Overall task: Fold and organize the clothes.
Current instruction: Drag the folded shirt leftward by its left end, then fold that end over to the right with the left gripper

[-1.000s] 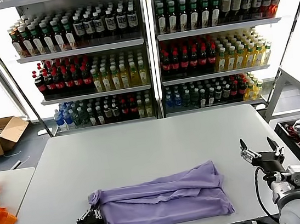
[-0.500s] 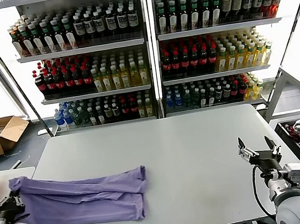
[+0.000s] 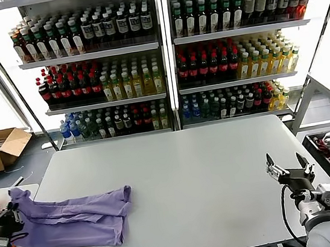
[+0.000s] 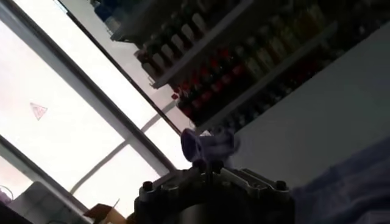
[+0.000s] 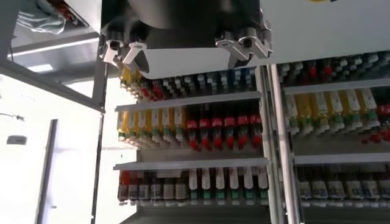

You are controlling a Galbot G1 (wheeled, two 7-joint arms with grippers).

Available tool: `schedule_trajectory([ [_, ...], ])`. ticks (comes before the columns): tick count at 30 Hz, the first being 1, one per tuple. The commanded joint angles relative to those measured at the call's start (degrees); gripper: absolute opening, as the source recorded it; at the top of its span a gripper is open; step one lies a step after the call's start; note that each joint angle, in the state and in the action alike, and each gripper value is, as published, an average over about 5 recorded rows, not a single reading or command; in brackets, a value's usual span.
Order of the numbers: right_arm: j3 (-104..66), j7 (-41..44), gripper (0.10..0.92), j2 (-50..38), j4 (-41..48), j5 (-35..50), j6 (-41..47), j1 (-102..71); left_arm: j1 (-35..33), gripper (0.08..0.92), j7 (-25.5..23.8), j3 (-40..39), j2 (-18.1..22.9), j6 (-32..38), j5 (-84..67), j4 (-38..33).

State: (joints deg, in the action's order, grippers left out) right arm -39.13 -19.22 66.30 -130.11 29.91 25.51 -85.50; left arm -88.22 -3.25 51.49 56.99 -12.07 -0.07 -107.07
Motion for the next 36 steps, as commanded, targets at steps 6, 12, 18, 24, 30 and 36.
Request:
schedule_trajectory([
  [6, -1.30, -0.48, 0.823, 1.14, -2.42, -0.46, -0.05, -3.38, 2.82, 0.102, 2.97, -23.17, 11.74, -5.93, -4.02, -11.35],
  [12, -0.81, -0.47, 0.823, 2.34, -2.88, -1.37, -0.37, -4.32, 5.09, 0.102, 3.30, -25.02, 11.27, -7.61, -6.45, -11.05],
  [18, -0.79, -0.44, 0.823, 3.03, -3.01, -1.89, -0.65, -4.99, 6.84, 0.102, 2.07, -26.46, 10.79, -7.69, -5.81, -7.83],
  [24, -0.31, -0.42, 0.823, 3.70, -2.94, -2.50, -0.88, -5.27, 9.13, 0.105, 3.24, -27.04, 11.82, -7.20, -10.64, -3.43],
  [30, 0.13, -0.37, 0.823, 3.62, -2.43, -2.68, -0.90, -4.75, 8.53, 0.228, 4.11, -27.89, 13.10, -7.48, -21.06, -4.89],
  [36, 0.66, -0.38, 0.823, 3.17, -1.53, -2.66, -0.89, -3.65, 6.45, 0.401, 7.33, -25.28, 13.35, -10.46, -41.36, -14.05],
])
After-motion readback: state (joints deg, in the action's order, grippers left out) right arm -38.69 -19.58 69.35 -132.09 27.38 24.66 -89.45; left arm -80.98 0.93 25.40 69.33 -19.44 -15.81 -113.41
